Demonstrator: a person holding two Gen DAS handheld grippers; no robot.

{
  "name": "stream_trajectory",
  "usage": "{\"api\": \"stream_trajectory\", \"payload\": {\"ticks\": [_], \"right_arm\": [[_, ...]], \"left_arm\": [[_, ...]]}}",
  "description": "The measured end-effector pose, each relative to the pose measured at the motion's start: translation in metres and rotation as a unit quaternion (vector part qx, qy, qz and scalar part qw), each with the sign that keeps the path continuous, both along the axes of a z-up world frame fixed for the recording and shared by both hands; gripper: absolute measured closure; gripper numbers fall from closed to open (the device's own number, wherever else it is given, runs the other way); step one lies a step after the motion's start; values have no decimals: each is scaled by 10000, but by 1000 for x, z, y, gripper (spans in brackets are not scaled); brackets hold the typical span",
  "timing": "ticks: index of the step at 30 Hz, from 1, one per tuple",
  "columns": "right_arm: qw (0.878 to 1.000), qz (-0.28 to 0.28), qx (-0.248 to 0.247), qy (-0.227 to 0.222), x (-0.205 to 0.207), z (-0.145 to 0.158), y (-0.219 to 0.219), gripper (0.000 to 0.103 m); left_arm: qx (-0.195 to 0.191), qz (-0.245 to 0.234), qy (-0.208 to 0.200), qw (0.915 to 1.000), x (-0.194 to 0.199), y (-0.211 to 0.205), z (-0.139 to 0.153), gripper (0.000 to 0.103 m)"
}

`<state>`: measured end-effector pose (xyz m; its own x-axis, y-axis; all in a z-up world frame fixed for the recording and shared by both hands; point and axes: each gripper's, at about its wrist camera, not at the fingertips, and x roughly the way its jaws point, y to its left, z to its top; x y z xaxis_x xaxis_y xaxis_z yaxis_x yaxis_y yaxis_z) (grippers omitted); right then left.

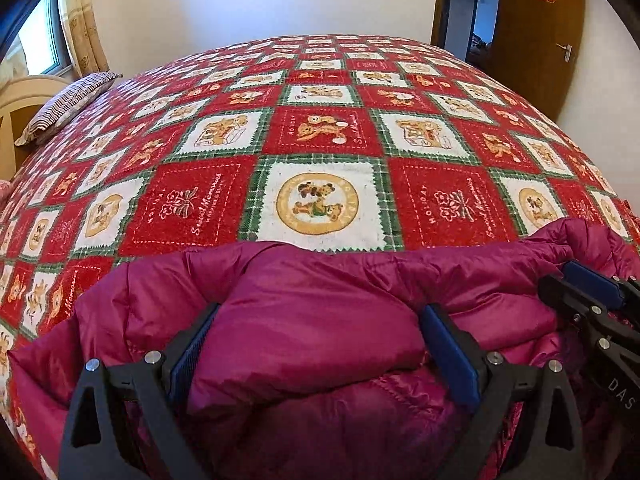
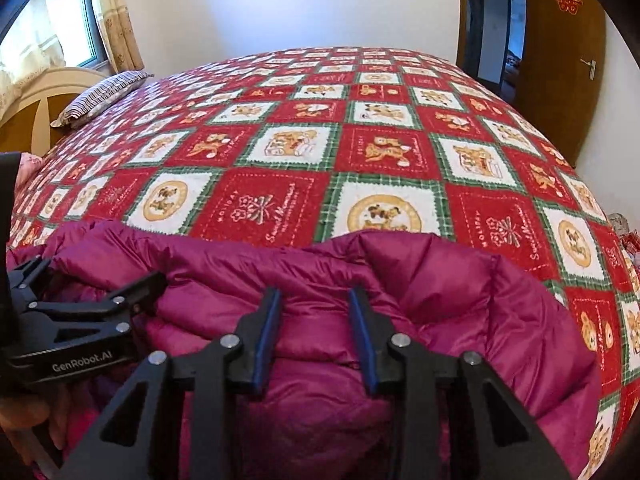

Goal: Fold large clothes

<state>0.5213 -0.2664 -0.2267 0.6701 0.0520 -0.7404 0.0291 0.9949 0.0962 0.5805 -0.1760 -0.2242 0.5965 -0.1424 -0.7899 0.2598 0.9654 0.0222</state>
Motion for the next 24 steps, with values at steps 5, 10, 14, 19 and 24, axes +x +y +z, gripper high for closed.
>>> {"api": "stream_trajectory", "payload": {"ticks": [5,10,14,19,24], "right_arm": [[10000,-2,-61,32,1,-2,2,65],[9997,-17,-249,68,3,-4,6,65],[9995,-21,-315,72,3,-5,8,65],[9992,-17,-388,91,3,-5,10,65],[9989,-21,-454,98,4,-6,11,65]], "left_arm": [[75,0,-35,10000,-1,-2,-1,5],[109,5,-47,9999,-2,-2,-1,5],[133,9,-54,9999,-2,-3,-1,5],[151,9,-52,9999,-2,-3,-1,5],[231,26,-61,9997,-2,-5,-1,4]]}}
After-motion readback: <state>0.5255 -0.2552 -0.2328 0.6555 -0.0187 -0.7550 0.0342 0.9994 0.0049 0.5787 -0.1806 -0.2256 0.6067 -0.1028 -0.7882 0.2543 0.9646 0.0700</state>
